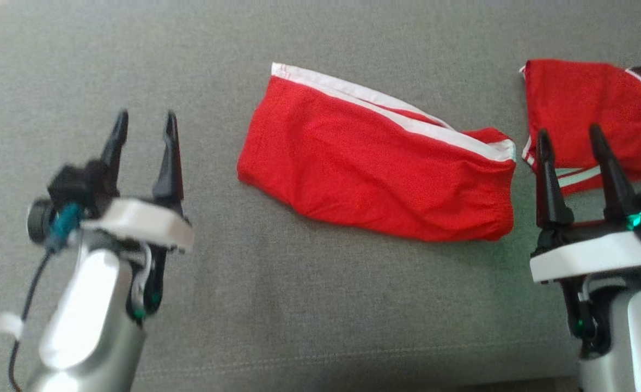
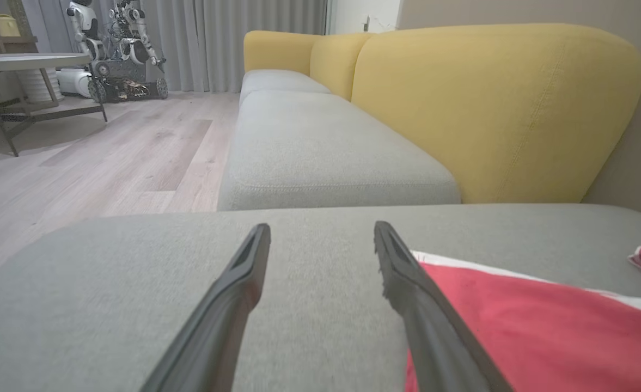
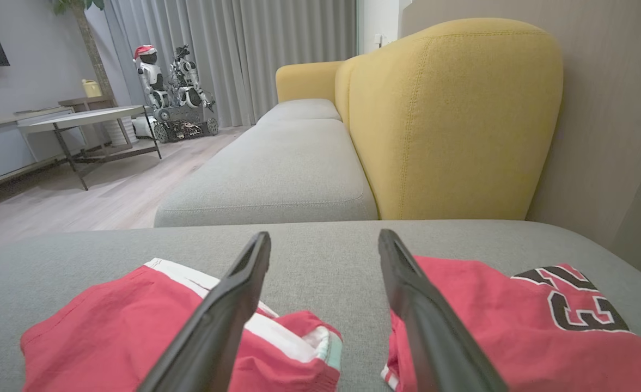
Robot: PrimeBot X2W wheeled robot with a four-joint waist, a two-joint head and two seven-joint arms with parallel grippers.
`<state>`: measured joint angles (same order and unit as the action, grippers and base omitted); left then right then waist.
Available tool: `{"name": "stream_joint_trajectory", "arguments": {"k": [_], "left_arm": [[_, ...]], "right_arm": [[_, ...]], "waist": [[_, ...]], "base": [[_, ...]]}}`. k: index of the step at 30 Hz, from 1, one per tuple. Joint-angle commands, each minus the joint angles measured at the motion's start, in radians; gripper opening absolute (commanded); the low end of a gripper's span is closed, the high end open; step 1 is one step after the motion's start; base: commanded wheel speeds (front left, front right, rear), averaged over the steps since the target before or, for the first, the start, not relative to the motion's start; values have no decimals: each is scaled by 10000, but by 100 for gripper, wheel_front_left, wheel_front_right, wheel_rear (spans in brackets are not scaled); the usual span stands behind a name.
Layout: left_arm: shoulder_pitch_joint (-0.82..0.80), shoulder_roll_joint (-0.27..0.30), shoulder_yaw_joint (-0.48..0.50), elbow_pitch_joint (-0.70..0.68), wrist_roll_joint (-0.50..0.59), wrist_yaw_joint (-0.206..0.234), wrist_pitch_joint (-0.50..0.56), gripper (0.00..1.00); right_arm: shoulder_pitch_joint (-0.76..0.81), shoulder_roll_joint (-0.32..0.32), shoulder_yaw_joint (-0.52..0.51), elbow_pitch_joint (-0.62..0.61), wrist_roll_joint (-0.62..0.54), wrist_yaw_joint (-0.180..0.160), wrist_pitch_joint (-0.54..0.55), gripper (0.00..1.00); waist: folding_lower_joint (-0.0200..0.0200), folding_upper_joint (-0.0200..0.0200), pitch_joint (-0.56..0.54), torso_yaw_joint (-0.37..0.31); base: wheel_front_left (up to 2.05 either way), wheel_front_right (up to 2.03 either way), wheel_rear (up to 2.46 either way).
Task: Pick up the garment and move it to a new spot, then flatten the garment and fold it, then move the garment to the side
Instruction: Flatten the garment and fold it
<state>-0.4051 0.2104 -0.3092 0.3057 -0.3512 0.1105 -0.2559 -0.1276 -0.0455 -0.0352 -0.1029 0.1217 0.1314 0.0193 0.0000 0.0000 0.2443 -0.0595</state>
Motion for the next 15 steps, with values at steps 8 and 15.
{"name": "stream_joint_trajectory", "arguments": {"k": [8,15], "left_arm": [[796,506,140,-820,196,186,46,100],[920,597,85,-917,138,161,120,100]], "right_arm": [[258,-47,233,-289,-153,-7,223,100],[311,-47,212,-301,-123,-7,230,100]], "waist": [[0,0,-337,126],[0,0,-377,152]], "base": [[0,0,0],[0,0,0]]}}
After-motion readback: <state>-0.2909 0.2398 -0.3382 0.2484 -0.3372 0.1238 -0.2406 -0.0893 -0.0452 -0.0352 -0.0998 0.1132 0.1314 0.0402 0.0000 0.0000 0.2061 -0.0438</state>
